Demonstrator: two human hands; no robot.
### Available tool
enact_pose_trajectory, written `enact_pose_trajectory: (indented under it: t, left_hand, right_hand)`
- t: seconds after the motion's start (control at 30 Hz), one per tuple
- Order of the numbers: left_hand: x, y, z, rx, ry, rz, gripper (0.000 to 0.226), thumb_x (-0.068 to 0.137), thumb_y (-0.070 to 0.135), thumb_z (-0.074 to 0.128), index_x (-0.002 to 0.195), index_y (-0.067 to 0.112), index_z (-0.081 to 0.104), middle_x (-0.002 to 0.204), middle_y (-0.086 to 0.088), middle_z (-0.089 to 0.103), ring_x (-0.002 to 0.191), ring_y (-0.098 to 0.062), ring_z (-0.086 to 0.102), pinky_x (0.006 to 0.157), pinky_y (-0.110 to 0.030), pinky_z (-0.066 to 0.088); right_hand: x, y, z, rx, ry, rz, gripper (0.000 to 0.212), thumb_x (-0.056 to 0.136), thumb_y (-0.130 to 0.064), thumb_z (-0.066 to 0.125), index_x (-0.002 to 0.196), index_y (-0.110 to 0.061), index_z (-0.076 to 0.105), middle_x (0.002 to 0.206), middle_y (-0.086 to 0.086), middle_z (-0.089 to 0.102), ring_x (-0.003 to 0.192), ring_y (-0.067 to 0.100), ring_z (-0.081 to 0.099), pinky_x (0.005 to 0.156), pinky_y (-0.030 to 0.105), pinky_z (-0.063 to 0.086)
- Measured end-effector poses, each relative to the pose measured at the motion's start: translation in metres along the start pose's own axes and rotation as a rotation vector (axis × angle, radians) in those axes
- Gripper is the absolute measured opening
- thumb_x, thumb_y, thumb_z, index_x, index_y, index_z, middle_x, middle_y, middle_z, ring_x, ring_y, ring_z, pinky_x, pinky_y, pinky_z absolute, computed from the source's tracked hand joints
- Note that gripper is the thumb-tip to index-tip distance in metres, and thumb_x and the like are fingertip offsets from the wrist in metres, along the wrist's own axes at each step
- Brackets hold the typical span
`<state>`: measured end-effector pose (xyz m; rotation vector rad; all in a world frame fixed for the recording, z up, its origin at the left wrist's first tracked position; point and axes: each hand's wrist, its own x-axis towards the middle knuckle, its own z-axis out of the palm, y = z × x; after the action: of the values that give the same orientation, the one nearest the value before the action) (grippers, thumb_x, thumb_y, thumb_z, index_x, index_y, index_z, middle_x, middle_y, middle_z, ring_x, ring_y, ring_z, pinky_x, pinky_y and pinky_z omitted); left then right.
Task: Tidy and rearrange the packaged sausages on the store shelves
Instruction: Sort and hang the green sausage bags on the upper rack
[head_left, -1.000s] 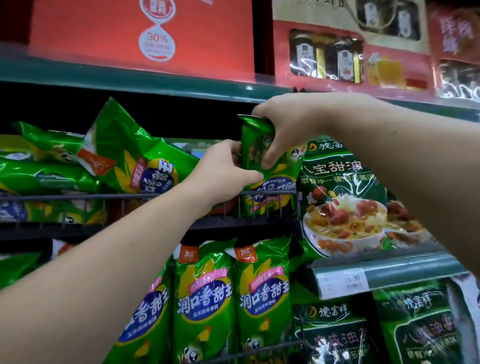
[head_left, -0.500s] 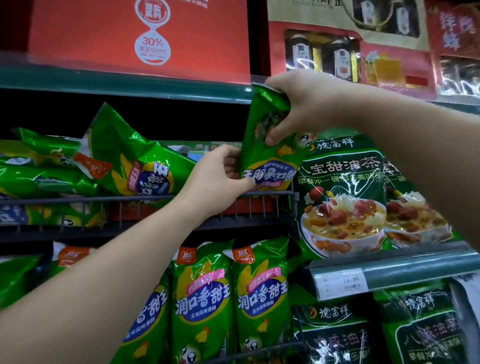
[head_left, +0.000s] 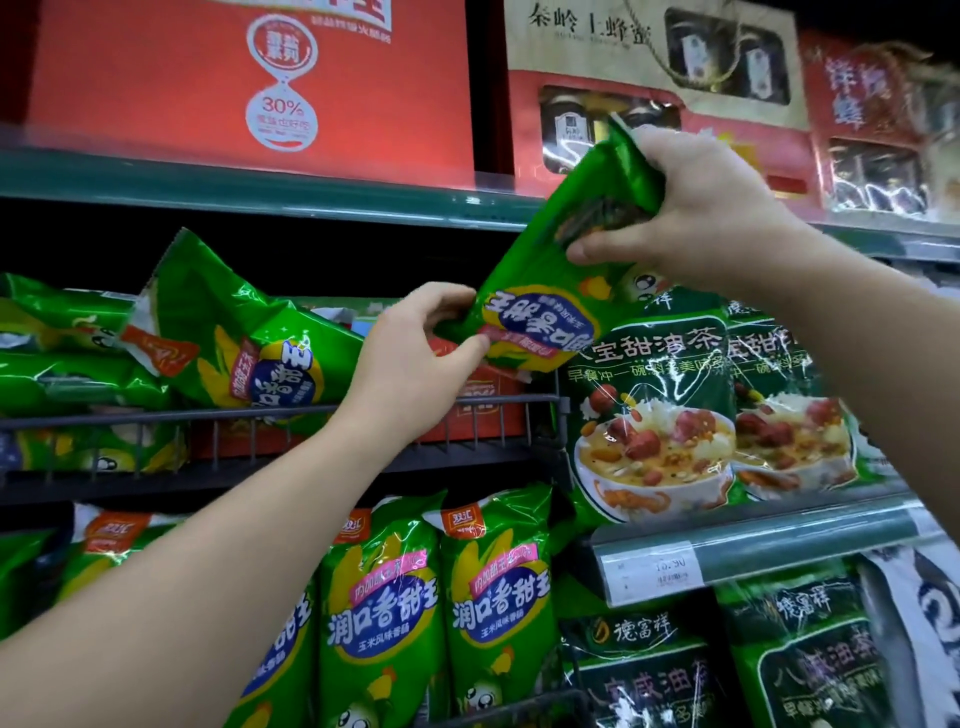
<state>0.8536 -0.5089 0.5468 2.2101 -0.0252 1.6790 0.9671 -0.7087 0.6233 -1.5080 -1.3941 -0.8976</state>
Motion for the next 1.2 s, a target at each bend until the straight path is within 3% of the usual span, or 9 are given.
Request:
enact_pose_trajectory:
  t: [0.13,0.27,0.43,0.53,0.6,0.7,0.83,0.97,1.2]
  left_hand:
    - [0.000,0.010,-0.006,0.059,0.102,0.143,0.034,0.088,0.016,0.070,0.121,0.021,0.064,0.115,0.013,0.063,0.107,0.006,0.054,0.090,-0.001,0.035]
    - [0.000,0.013,-0.007,0.099,0.152,0.192,0.048,0.086,0.022,0.074,0.131,0.021,0.056,0.138,0.009,0.049,0.134,-0.005,0.039,0.115,-0.022,0.028]
    - [-0.015,0.016,-0.003,-0.085,0.179,-0.042,0.095,0.078,0.044,0.078,0.152,0.033,0.019,0.155,0.010,0.022,0.141,-0.009,0.030,0.117,-0.040,0.031]
    - [-0.024,0.018,0.002,-0.298,0.214,-0.262,0.118,0.057,0.060,0.085,0.151,0.038,0.016,0.150,0.008,0.031,0.133,-0.013,0.044,0.111,-0.046,0.039]
    - [-0.031,0.021,0.009,-0.503,0.210,-0.383,0.126,0.050,0.054,0.091,0.151,0.032,0.020,0.142,0.005,0.045,0.121,-0.009,0.056,0.107,-0.043,0.043]
    - [-0.039,0.026,0.021,-0.790,0.168,-0.486,0.111,0.055,0.040,0.094,0.145,0.016,0.033,0.125,-0.004,0.063,0.110,-0.015,0.066,0.100,-0.042,0.051]
    - [-0.042,0.044,0.034,-0.928,0.085,-0.467,0.076,0.063,0.028,0.089,0.127,0.010,0.053,0.114,-0.006,0.072,0.103,-0.020,0.071,0.089,-0.044,0.057]
    - [-0.038,0.052,0.045,-0.938,0.189,-0.461,0.058,0.073,0.007,0.082,0.122,0.013,0.051,0.104,-0.006,0.074,0.093,-0.025,0.074,0.082,-0.052,0.059]
    - [-0.038,0.040,0.038,-0.888,0.220,-0.425,0.053,0.077,-0.003,0.076,0.121,0.013,0.051,0.107,-0.010,0.073,0.094,-0.027,0.073,0.078,-0.044,0.059]
  right_hand:
    - [-0.018,0.008,-0.003,0.214,0.116,0.086,0.037,0.069,-0.027,0.088,0.097,-0.025,0.065,0.095,-0.005,0.072,0.084,0.008,0.072,0.076,0.034,0.061]
    - [-0.035,0.013,0.003,0.467,0.164,0.219,0.035,0.071,-0.024,0.086,0.099,-0.022,0.065,0.095,0.000,0.076,0.084,0.015,0.074,0.065,0.031,0.060]
    - [-0.055,0.019,0.019,0.759,0.257,0.403,0.034,0.072,-0.020,0.084,0.101,-0.018,0.065,0.091,0.002,0.077,0.082,0.022,0.075,0.073,0.044,0.062]
    - [-0.065,0.024,0.033,0.937,0.341,0.495,0.038,0.071,-0.021,0.085,0.101,-0.016,0.064,0.094,0.008,0.077,0.084,0.028,0.075,0.075,0.051,0.060]
    - [-0.069,0.025,0.045,1.050,0.399,0.560,0.049,0.070,-0.023,0.087,0.110,-0.015,0.061,0.101,0.011,0.075,0.084,0.030,0.075,0.072,0.052,0.060]
    - [-0.074,0.024,0.065,1.194,0.464,0.639,0.076,0.066,-0.027,0.090,0.131,-0.012,0.055,0.110,0.015,0.072,0.085,0.032,0.074,0.073,0.058,0.058]
    - [-0.084,0.016,0.089,1.299,0.505,0.737,0.056,0.074,-0.026,0.085,0.122,-0.009,0.060,0.097,0.015,0.075,0.081,0.033,0.075,0.070,0.054,0.060]
    - [-0.094,0.011,0.107,1.364,0.437,0.784,0.054,0.075,-0.032,0.083,0.119,-0.009,0.062,0.096,0.017,0.075,0.084,0.035,0.074,0.074,0.056,0.059]
    - [-0.109,0.014,0.110,1.331,0.282,0.733,0.045,0.076,-0.032,0.079,0.112,-0.007,0.069,0.098,0.010,0.076,0.090,0.027,0.074,0.080,0.046,0.060]
